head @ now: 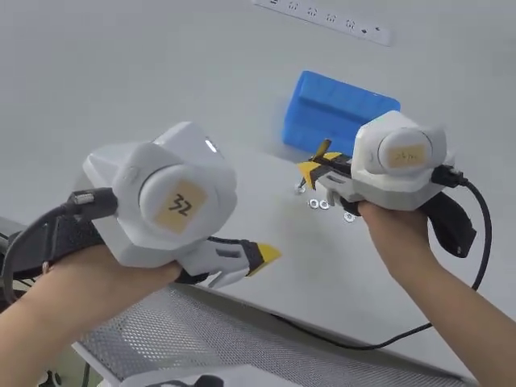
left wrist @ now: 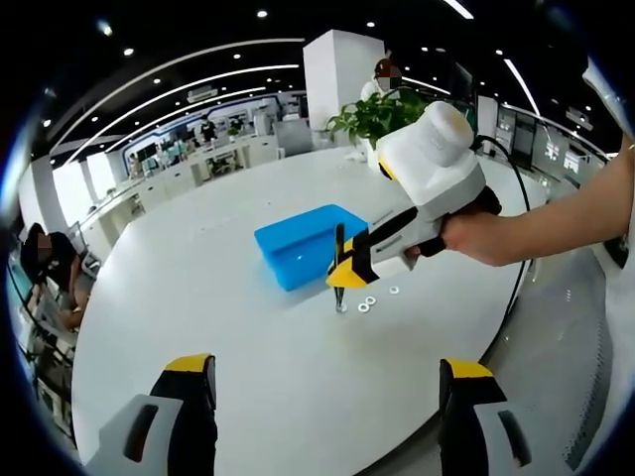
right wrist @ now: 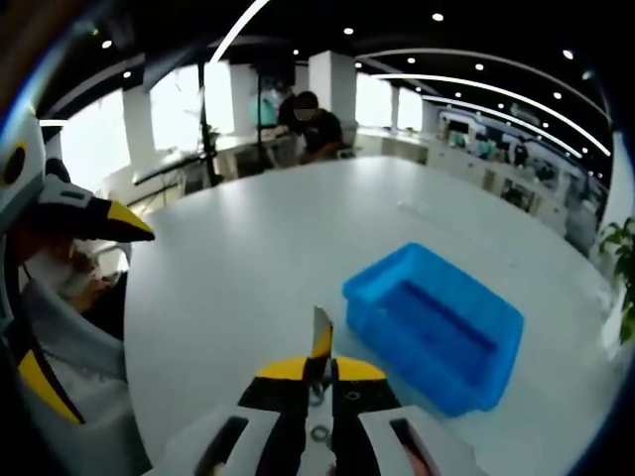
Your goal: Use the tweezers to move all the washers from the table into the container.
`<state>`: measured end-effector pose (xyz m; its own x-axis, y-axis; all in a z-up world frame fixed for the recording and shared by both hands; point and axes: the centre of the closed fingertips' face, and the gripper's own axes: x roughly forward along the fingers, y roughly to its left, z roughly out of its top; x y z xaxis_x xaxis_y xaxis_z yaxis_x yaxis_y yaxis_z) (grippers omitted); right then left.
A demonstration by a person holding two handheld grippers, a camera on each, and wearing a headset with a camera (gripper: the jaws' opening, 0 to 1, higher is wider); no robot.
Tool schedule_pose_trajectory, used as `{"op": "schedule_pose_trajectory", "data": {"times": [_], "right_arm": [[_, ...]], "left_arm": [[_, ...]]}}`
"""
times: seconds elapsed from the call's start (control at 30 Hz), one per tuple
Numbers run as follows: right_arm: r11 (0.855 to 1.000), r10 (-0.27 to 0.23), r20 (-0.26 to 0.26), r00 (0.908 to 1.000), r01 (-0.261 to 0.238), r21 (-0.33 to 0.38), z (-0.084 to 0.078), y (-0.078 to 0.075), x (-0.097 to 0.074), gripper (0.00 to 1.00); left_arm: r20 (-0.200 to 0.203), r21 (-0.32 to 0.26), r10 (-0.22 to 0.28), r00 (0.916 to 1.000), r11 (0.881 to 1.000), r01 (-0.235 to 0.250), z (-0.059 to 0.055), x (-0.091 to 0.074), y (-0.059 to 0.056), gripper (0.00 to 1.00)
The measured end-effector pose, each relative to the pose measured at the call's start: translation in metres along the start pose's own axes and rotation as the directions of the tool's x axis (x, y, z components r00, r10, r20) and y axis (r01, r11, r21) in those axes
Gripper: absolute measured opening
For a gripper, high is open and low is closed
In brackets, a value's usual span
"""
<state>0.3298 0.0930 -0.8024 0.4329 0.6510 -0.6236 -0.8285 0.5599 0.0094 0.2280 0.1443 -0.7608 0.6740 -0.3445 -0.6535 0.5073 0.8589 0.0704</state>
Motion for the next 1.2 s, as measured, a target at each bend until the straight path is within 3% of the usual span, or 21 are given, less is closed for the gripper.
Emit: {"op": "schedule_pose_trajectory", "data": {"times": [0.3, 0.5, 0.77, 1.03, 1.2], "right_arm": [[1.0, 0.003, 0.055, 0.9985, -0.002, -0.02, 0.024, -0.003, -0.018, 0.04], [0.999, 0.002, 0.068, 0.9977, 0.001, -0.038, 0.031, -0.005, -0.026, 0.04], [0.999, -0.038, 0.125, 0.9915, 0.039, -0.013, 0.054, -0.025, -0.032, 0.04], [0.998, -0.064, 0.161, 0.9848, 0.064, 0.009, 0.072, -0.044, -0.028, 0.04], [0.996, -0.088, 0.168, 0.9819, 0.088, 0.008, 0.081, -0.064, -0.01, 0.04]], "left_arm": [[0.012, -0.005, -0.007, 0.9999, 1.0, 0.007, 0.005, 0.001, -0.003, 0.96], [0.012, -0.005, -0.004, 0.9999, 1.0, 0.004, 0.004, 0.0, -0.003, 0.96], [0.009, -0.01, -0.007, 0.9999, 1.0, 0.007, 0.004, -0.001, -0.003, 0.96], [0.005, -0.004, -0.005, 1.0, 1.0, 0.005, 0.004, 0.0, -0.001, 0.95], [-0.003, 0.0, -0.004, 1.0, 1.0, 0.004, 0.002, 0.001, 0.0, 0.95]]}}
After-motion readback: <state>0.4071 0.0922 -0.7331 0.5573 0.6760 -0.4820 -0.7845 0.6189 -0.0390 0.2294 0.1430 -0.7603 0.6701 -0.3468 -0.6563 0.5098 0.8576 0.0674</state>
